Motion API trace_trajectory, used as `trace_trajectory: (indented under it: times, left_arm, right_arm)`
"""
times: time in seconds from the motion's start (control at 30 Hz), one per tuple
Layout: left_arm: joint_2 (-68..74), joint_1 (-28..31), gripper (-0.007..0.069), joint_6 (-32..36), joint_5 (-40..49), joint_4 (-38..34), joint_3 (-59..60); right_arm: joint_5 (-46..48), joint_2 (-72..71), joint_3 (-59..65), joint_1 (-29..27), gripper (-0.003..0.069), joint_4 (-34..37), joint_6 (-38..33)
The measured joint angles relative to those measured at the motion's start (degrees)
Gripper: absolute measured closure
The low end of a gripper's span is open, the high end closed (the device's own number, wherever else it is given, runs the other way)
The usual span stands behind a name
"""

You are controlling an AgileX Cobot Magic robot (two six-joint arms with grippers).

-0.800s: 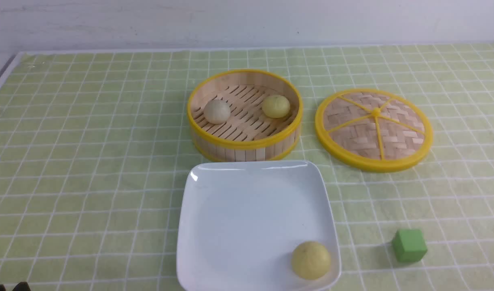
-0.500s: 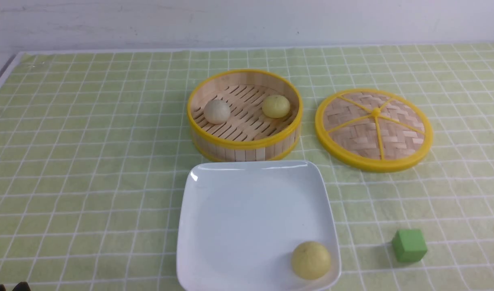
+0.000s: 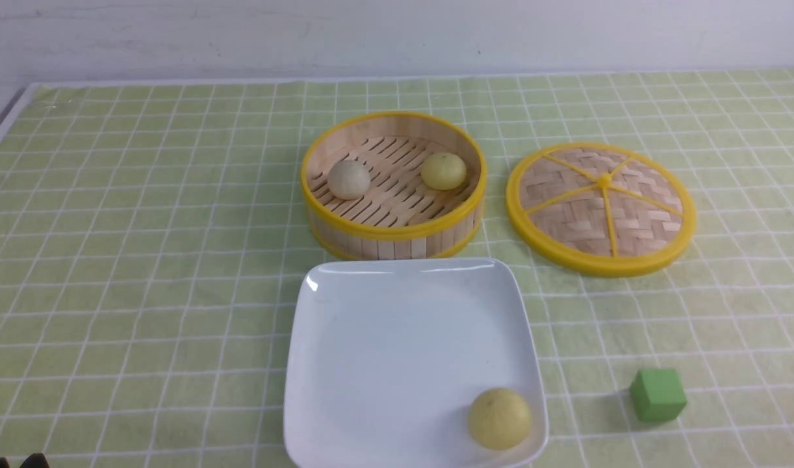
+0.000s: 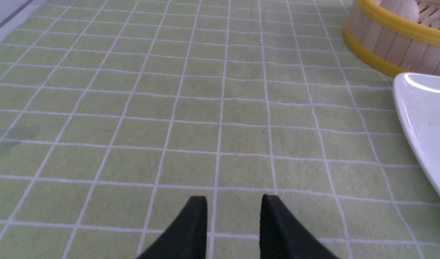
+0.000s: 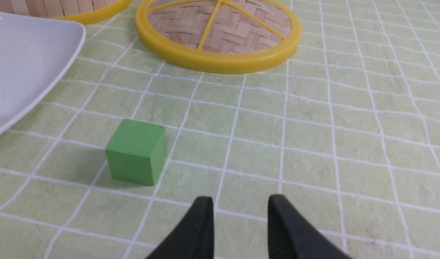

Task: Put the steamed buns into the plate on the green tablecloth.
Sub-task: 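Reach toward a bun in the bamboo steamer with the right gripper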

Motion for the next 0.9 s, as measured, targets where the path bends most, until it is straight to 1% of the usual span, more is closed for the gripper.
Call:
trace_trajectory:
  times: [0.27, 0.53, 0.6, 0.63, 0.67, 0.73, 0.77, 0.8, 0.83, 0.87, 0.9]
  left_arm:
    - [0.00, 0.00, 0.0384, 0.00, 0.00, 0.03, 0.00]
    - [0.00, 0.00, 0.0384, 0.00, 0.05, 2.77, 0.00]
    - [0.00, 0.00, 0.0384, -0.18, 0.05, 3.35, 0.00]
    - [0.00, 0.00, 0.0384, -2.14, -0.01, 2.02, 0.00]
    - [0.00, 0.00, 0.0384, -2.14, -0.01, 1.57, 0.00]
    - [0.00, 0.00, 0.0384, -10.18, -0.49, -6.95, 0.00]
    - [0.00, 0.00, 0.0384, -14.72, -0.60, -12.26, 0.00]
    - [0.00, 0.00, 0.0384, -20.09, -0.66, -18.59, 0.00]
    - [0.00, 0.00, 0.0384, -20.09, -0.66, -18.59, 0.00]
    - [0.00, 0.00, 0.0384, -24.89, -0.66, -23.97, 0.06]
    - [0.00, 0.00, 0.0384, -30.65, -0.61, -29.50, 0.06]
  right_arm:
    - [0.00, 0.00, 0.00, 0.00, 0.0420, -0.07, 0.00]
    - [0.05, 0.00, 0.00, 0.00, 0.0420, -0.29, 0.00]
    - [-0.18, 0.00, 0.00, 0.00, 0.0420, -1.27, 0.00]
    - [-0.68, 0.00, 0.00, 0.00, 0.0420, -2.19, 0.00]
    - [-0.68, 0.00, 0.00, 0.00, 0.0420, -2.26, 0.06]
    - [-2.11, 0.00, 0.19, 0.00, 0.0420, -0.49, 2.74]
    - [-3.08, 0.00, 0.32, 0.00, 0.0420, 2.65, 5.77]
    - [-4.14, 0.00, 0.32, 0.00, 0.0420, 7.76, 10.43]
    - [-4.33, 0.00, 0.32, 0.00, 0.0420, 8.68, 12.08]
    - [-5.06, 0.00, 0.32, 0.00, 0.0420, 13.33, 15.44]
    - [-6.14, 0.00, 0.32, 0.00, 0.0420, 21.02, 22.21]
